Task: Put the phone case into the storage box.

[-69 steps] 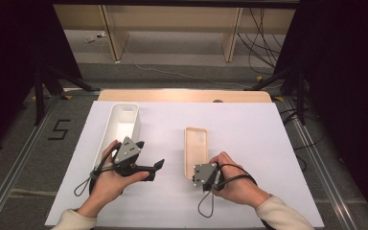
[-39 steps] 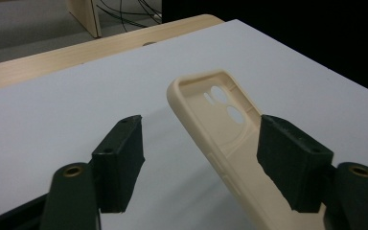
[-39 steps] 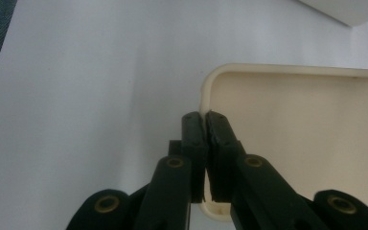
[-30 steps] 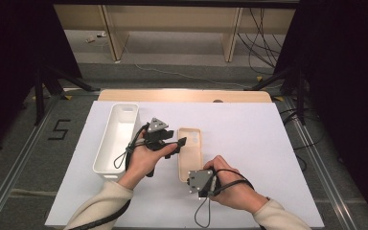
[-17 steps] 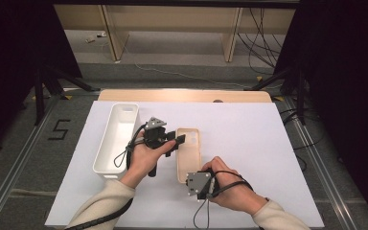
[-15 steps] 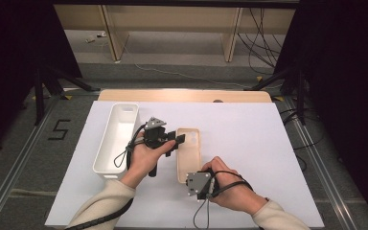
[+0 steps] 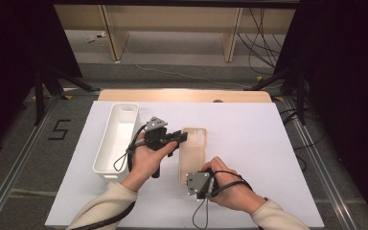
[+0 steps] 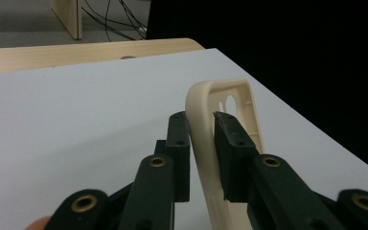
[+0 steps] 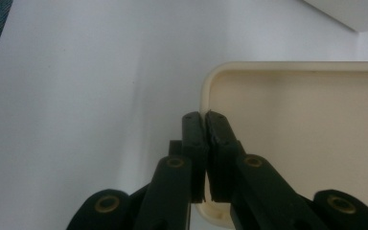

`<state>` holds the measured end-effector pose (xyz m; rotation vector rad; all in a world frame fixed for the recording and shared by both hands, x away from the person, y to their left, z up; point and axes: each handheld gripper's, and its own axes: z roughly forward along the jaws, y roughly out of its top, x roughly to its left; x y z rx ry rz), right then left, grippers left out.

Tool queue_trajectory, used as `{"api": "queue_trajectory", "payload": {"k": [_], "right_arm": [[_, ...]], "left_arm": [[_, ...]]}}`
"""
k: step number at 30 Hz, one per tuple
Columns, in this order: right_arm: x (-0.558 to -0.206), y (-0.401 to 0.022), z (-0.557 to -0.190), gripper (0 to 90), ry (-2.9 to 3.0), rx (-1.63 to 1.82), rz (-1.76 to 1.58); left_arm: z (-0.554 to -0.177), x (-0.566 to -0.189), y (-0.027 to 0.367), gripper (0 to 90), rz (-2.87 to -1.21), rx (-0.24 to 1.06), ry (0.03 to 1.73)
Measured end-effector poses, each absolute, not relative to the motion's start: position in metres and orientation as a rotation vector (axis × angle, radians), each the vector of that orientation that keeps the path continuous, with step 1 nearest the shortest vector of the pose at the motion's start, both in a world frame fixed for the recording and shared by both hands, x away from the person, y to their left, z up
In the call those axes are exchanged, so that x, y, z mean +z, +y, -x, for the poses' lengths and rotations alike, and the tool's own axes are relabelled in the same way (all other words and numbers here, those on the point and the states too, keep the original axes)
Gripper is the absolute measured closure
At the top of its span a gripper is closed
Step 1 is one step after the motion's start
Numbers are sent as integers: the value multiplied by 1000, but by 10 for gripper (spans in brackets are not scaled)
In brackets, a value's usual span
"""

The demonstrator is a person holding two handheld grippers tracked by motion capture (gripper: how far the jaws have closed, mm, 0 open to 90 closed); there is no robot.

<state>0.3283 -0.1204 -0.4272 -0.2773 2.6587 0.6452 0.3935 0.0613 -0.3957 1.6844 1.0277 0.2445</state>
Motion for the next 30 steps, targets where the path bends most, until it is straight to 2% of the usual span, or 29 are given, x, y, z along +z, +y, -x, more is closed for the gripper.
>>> {"api": "queue_trajectory", "payload": {"k": [23,26,27,30], "right_arm": [[-435,-122,-336,870,2673,682,162],[-434,-123,-337,828,2645,706,141],[-433,-124,-338,773,2639,728,113],[-432,-126,-339,728,2630,756,75]], "left_arm": [[-382,-386,55,815,-1662,249,949],[-382,-387,55,816,-1665,271,943],[-383,-387,56,815,-1665,272,941],[-383,-387,56,815,-1670,287,931]]}}
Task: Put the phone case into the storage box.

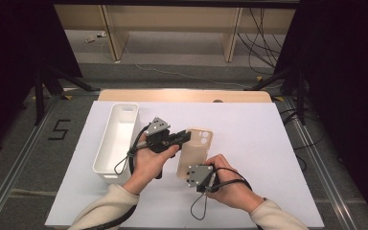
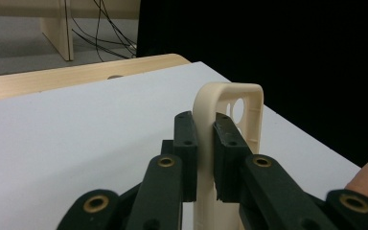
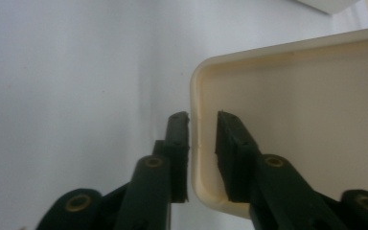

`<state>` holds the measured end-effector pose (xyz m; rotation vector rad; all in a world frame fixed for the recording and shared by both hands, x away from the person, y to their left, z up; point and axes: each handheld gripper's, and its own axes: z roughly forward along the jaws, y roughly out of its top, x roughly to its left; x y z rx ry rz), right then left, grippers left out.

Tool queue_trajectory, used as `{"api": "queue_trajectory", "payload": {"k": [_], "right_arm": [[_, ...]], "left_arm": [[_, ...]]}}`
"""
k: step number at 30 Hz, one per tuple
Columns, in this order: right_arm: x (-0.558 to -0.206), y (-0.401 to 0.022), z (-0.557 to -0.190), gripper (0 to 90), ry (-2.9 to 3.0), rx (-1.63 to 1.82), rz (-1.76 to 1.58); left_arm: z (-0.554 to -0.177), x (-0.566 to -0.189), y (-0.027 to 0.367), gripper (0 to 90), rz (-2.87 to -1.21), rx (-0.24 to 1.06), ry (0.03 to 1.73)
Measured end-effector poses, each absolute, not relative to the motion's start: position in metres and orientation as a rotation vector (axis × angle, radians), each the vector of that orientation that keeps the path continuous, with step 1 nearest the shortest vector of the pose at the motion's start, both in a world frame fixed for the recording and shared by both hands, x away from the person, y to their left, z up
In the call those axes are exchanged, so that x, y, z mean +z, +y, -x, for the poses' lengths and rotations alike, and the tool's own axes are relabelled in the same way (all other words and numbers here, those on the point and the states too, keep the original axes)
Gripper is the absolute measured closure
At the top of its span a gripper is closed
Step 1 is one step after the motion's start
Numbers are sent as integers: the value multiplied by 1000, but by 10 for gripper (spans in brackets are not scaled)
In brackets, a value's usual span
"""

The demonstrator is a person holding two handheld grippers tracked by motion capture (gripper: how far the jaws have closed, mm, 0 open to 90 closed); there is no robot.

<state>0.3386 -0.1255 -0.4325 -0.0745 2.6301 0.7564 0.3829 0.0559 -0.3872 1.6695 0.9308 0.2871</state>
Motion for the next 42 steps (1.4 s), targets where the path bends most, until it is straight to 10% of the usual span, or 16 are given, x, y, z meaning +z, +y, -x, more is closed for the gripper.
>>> {"api": "queue_trajectory", "payload": {"k": [19,42], "right_arm": [[-430,-142,-337,340,2542,1002,-144],[-430,-182,-342,248,2475,1196,-386]], "left_arm": [[-383,-379,72,814,-1640,390,906],[-377,-372,98,814,-1639,455,878]]}}
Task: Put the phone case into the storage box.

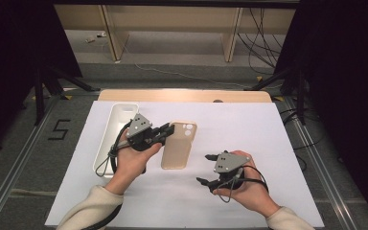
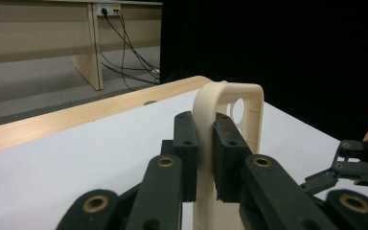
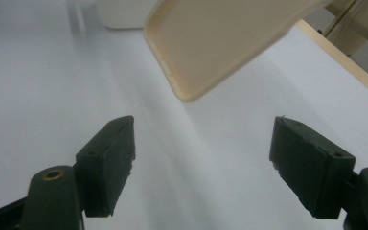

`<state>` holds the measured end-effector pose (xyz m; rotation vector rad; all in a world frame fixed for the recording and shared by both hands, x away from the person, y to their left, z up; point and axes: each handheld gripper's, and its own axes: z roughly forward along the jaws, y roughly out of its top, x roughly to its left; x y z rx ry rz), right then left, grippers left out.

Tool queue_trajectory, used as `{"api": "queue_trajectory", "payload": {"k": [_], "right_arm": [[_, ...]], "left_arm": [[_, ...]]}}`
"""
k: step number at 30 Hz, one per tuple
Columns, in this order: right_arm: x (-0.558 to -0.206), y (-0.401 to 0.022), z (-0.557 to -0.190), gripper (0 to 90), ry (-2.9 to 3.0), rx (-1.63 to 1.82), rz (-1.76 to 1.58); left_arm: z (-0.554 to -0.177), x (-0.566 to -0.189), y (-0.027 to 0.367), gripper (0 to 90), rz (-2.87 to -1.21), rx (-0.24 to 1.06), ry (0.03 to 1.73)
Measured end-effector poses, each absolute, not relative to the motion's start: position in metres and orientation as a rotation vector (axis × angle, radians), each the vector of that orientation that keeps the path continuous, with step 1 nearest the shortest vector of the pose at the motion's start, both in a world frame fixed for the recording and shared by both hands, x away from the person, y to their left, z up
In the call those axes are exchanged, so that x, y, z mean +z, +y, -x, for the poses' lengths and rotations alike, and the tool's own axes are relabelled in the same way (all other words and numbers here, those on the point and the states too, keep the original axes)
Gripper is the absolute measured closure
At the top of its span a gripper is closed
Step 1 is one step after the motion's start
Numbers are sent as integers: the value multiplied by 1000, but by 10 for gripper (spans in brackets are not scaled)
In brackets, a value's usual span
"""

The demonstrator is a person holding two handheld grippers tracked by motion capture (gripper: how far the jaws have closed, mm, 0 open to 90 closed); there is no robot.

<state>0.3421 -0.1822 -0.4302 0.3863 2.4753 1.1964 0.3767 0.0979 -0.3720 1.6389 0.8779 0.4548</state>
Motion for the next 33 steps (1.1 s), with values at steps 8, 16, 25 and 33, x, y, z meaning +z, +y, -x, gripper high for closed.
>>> {"api": "queue_trajectory", "payload": {"k": [8,16,25,33], "right_arm": [[-430,-198,-340,231,2454,1208,-444],[-432,-212,-338,225,2428,1232,-497],[-430,-224,-337,223,2385,1249,-544],[-430,-232,-335,216,2379,1236,-574]], "left_arm": [[-375,-368,107,814,-1629,469,871],[-373,-364,114,813,-1623,484,871],[-372,-362,120,813,-1628,511,870],[-371,-361,123,813,-1635,523,866]]}}
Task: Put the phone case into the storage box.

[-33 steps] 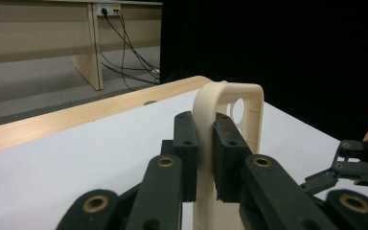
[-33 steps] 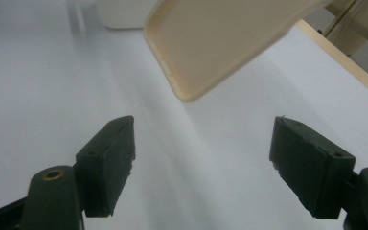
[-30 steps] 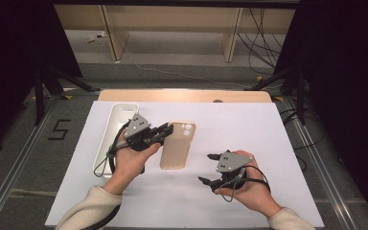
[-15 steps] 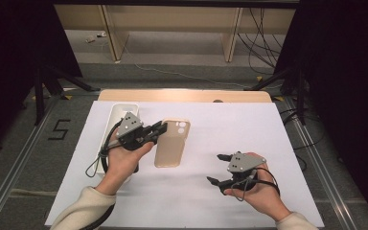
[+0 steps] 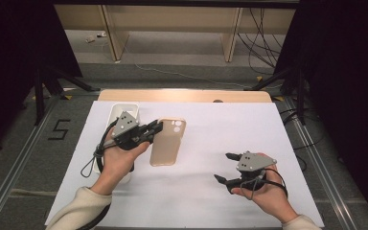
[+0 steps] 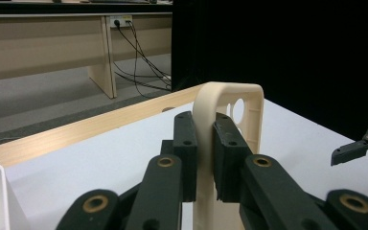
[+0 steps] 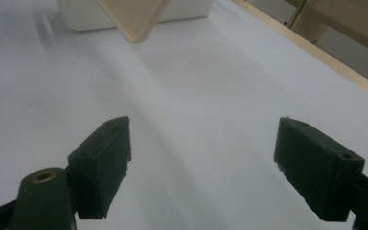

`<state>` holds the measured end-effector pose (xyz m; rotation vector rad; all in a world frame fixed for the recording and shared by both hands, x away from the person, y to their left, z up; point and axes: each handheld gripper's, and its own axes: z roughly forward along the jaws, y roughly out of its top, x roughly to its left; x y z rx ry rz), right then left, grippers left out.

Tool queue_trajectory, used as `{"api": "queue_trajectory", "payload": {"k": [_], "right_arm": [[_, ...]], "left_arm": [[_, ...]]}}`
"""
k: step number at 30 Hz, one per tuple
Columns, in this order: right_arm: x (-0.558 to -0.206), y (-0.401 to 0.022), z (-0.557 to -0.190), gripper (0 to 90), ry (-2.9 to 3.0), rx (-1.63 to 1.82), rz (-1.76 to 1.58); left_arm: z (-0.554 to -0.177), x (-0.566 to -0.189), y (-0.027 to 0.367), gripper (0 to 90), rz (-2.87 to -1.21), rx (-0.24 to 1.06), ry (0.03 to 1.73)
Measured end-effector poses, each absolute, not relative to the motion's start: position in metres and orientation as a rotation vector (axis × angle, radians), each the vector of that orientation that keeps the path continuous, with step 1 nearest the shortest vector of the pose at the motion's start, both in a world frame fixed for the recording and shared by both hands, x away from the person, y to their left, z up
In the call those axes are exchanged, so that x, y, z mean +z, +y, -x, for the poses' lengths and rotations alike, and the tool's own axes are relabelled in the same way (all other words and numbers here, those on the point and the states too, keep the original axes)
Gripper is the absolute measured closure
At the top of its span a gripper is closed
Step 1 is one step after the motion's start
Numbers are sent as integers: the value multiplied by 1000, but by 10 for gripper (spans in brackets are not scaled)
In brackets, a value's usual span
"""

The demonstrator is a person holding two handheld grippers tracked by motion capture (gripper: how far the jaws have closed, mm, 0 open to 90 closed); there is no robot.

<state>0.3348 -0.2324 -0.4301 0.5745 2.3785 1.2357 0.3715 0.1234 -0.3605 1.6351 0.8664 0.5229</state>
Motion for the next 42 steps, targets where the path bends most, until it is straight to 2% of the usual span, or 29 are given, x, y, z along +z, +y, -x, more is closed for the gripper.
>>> {"api": "queue_trajectory", "payload": {"k": [42], "right_arm": [[-431,-245,-335,213,2332,1258,-649]], "left_arm": [[-369,-349,152,814,-1624,554,854]]}}
